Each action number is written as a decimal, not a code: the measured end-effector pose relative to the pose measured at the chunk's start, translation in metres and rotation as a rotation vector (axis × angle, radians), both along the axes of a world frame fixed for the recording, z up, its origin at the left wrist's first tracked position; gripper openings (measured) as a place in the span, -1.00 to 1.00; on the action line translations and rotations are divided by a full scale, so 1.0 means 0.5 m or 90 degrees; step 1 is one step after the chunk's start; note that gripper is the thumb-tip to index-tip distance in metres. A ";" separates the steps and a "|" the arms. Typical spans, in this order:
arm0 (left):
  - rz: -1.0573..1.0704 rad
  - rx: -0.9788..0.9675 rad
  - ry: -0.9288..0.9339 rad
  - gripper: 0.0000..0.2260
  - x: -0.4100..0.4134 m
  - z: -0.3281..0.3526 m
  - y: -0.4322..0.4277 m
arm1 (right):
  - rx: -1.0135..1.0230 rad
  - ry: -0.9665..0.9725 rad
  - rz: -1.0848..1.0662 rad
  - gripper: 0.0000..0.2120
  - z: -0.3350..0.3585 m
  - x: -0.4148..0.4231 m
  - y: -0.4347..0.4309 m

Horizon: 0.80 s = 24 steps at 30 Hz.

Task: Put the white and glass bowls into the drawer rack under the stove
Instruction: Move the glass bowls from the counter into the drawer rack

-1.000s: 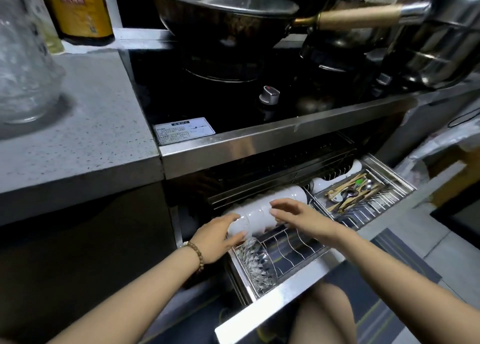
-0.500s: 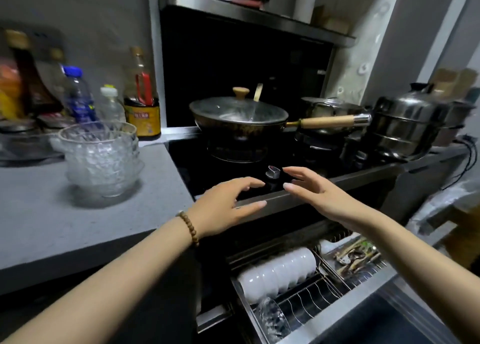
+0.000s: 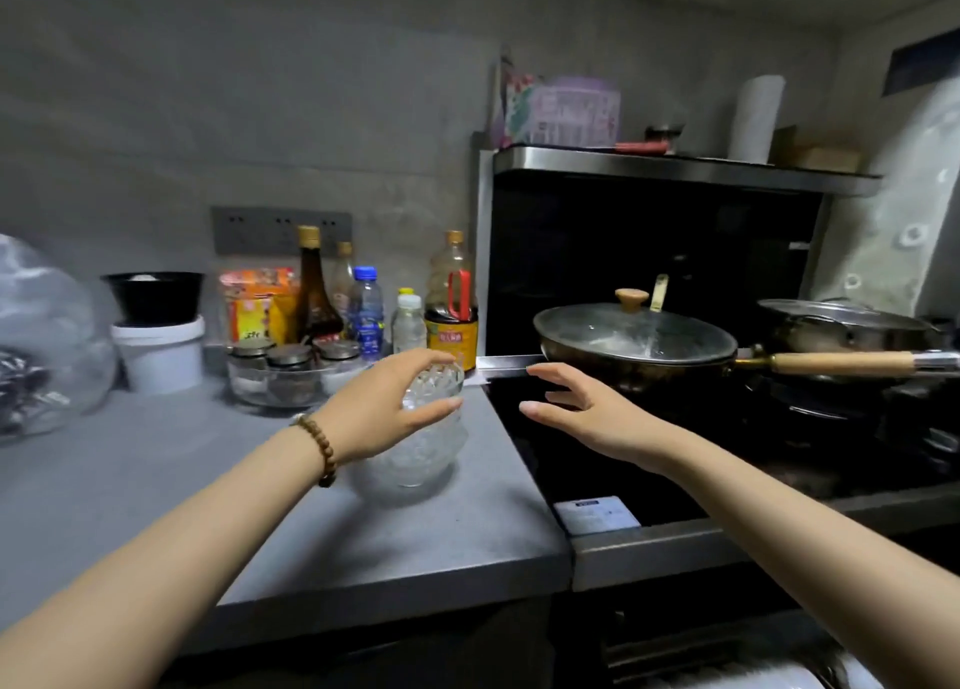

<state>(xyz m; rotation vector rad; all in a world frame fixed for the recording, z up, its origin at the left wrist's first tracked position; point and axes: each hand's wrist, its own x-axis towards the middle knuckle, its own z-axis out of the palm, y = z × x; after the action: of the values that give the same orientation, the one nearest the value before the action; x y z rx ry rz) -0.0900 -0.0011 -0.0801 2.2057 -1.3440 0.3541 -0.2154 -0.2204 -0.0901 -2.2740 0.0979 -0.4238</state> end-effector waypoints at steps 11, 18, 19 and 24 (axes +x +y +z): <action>0.094 0.024 0.065 -0.49 0.111 -0.047 0.056 | 0.009 -0.037 0.045 -0.52 -0.012 0.166 0.071; 0.076 -0.024 0.095 -0.59 0.138 -0.075 0.029 | -0.041 -0.043 0.049 -0.64 -0.029 0.201 0.084; 0.068 -0.040 0.100 -0.63 0.141 -0.078 0.027 | -0.054 -0.047 0.048 -0.69 -0.032 0.203 0.084; 0.056 -0.116 0.142 -0.84 0.150 -0.086 0.020 | -0.058 -0.064 0.023 -0.77 -0.040 0.207 0.088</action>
<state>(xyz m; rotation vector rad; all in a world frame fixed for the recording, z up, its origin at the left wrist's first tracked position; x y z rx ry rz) -0.0150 0.0091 -0.1230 2.0862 -1.0567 0.2435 -0.1119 -0.1763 -0.1099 -2.3350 -0.0141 -0.5327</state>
